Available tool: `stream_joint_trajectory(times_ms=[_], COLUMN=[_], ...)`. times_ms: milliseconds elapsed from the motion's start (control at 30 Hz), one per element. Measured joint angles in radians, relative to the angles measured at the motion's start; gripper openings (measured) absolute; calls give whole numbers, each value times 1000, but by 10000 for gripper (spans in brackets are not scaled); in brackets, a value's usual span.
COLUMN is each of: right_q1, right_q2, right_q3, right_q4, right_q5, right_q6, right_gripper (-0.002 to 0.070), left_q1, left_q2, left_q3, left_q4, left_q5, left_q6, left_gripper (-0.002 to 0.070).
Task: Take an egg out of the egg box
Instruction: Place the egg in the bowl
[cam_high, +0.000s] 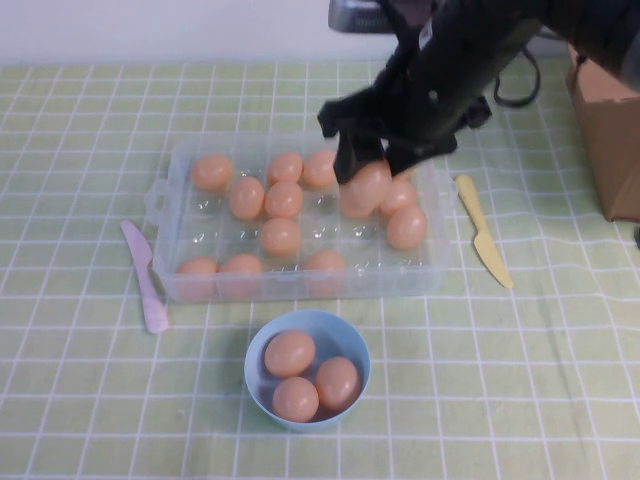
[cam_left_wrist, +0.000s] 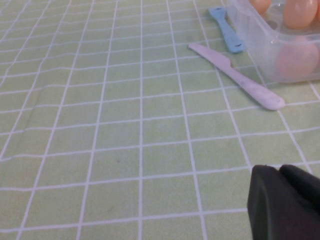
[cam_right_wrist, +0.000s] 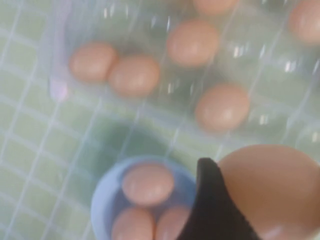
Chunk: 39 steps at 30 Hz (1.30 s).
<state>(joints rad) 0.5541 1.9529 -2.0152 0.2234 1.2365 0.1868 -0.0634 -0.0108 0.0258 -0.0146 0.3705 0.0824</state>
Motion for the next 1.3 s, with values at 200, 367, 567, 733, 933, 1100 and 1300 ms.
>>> stream_joint_trajectory(times_ms=[200,367,567,733,933,1100,1300], right_q1=[52,124,168,174,174,174,174], right_q2=[-166,-255,-229,-142,-58,-21,-7], right_q3=[310,445,456,456,456,456,456], right_q4=[0,24,59,64,53,34,-8], right_q5=[-12,-67,-145,-218,-268,-315,-333], right_q6=[-2,-4,-50,-90,-101,-106,-106], right_gripper=[375,375,373,372,371,369,369], left_q1=[0,0,0,0,0,0,0], left_q2=[0,0,0,0,0,0,0], left_q3=[0,0,0,0,0,0,0], left_q4=[0,0,0,0,0,0,0], left_q5=[0,0,0,0,0,0,0], left_q6=[0,0,0,0,0,0,0], left_gripper=[-4,-4,-4,-4,-4,-4,-4])
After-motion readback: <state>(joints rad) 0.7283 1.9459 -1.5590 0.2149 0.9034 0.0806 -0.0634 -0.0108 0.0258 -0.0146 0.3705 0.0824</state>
